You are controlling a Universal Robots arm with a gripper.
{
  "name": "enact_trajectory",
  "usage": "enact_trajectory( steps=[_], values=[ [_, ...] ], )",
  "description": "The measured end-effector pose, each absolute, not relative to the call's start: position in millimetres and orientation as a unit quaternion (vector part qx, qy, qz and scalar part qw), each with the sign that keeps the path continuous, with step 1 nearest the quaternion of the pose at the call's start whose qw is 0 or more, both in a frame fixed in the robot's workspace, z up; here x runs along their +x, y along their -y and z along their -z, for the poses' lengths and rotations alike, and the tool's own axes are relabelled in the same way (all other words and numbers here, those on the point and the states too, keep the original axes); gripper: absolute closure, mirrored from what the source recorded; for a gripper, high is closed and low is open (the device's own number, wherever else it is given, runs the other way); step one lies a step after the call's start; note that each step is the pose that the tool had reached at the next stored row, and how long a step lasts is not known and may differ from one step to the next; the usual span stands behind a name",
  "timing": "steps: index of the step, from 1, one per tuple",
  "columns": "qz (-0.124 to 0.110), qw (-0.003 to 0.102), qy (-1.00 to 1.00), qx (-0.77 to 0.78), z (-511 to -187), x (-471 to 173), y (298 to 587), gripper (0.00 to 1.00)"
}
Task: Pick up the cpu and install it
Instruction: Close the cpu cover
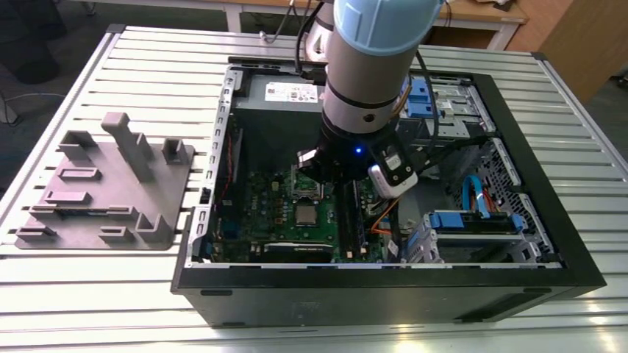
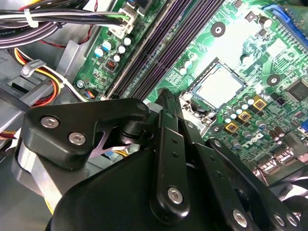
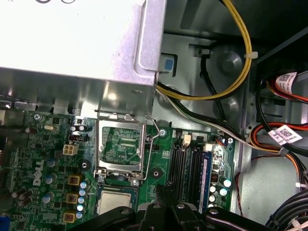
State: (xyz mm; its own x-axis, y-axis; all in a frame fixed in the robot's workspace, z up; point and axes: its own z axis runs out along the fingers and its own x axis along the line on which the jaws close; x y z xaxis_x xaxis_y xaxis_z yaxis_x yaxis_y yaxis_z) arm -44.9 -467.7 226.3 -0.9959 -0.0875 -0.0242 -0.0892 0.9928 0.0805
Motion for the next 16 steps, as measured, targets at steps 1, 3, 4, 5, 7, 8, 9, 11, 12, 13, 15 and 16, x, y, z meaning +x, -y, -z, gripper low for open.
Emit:
enact_trajectory(
  steps=[1,3,4,5,7,8,9,11,12,13,15,16],
  values=[
    [-0.041,0.010,-0.998,-0.044,-226.3,-44.9,467.6,0.89],
    [-0.041,0.010,-0.998,-0.044,-226.3,-44.9,467.6,0.89],
    [-0.041,0.010,-0.998,-0.044,-226.3,-44.9,467.6,0.89],
    [-0.041,0.010,-0.998,-0.044,-226.3,-44.8,467.6,0.89],
    [-0.041,0.010,-0.998,-0.044,-226.2,-43.6,467.6,0.89],
    [-0.041,0.010,-0.998,-0.044,-226.1,-42.7,467.5,0.89],
    [-0.041,0.010,-0.998,-0.044,-226.0,-42.0,467.5,0.89],
    [-0.041,0.010,-0.998,-0.044,-225.9,-41.3,466.9,0.89],
    [-0.041,0.010,-0.998,-0.044,-225.7,-41.2,466.2,0.89],
    [-0.041,0.010,-0.998,-0.045,-225.4,-41.2,465.0,0.89],
    [-0.041,0.010,-0.998,-0.046,-224.8,-41.1,461.2,0.89],
    [-0.041,0.010,-0.998,-0.046,-224.4,-41.2,459.1,0.89]
  ],
)
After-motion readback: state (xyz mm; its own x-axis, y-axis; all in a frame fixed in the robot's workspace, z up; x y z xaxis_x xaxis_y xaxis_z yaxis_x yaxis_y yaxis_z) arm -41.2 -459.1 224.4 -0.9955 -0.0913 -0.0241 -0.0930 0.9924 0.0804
